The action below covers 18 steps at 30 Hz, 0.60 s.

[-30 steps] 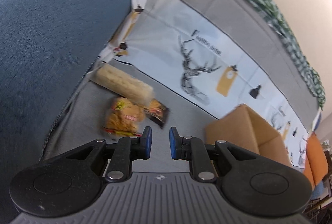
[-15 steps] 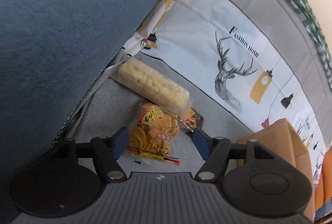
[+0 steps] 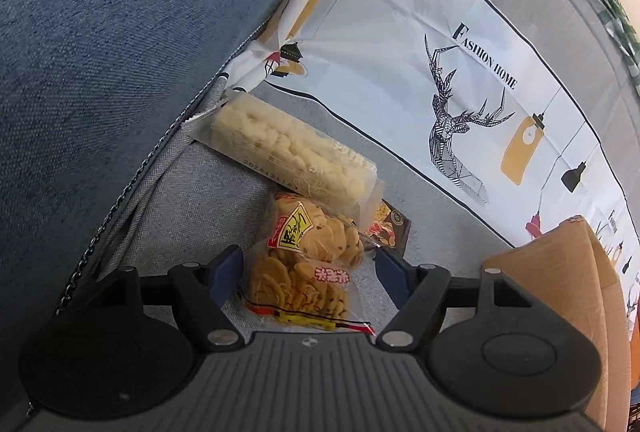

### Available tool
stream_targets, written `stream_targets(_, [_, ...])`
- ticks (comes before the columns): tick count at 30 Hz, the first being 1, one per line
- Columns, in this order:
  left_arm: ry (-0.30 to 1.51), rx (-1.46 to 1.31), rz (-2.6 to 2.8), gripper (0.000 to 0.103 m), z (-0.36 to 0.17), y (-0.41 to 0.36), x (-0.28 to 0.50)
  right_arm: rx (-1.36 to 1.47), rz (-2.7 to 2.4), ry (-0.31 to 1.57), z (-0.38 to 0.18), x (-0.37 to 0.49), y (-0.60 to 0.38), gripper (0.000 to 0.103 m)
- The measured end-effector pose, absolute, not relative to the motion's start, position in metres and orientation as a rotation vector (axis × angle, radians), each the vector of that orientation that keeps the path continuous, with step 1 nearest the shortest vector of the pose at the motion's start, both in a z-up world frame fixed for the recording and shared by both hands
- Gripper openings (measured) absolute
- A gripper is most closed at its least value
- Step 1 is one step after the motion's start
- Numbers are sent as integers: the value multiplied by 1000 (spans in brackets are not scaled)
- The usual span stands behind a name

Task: Organize snacks
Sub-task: 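Grasp the clear cookie bag with the left tool while the right grasps the red packet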

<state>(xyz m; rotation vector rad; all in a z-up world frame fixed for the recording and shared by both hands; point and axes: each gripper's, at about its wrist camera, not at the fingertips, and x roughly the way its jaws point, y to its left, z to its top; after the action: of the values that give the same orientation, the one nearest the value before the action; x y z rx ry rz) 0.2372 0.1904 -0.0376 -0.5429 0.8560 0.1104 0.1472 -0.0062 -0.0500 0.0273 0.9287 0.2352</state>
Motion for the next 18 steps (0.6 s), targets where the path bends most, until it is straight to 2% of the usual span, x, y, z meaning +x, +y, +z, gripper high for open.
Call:
stream_targets(1, [856,-539,112,75,-37,190,237,9,264,924,-49,145,-2,73])
stream_targets(2, [858,-533,113,65,-37,190,238,-10,280,918,-48,142,2,73])
stream_targets(4, [864,-510,105,59,-37,189,237,-20,272,917,-46,139,3,71])
stream_targets(12, [880,-490,104,57,-23,184,219,-3,181,934,-39,131,-9,73])
stream_targets(18, [948,-570,177,57,-14,192,180,121,167,965,-51,149,-18,85])
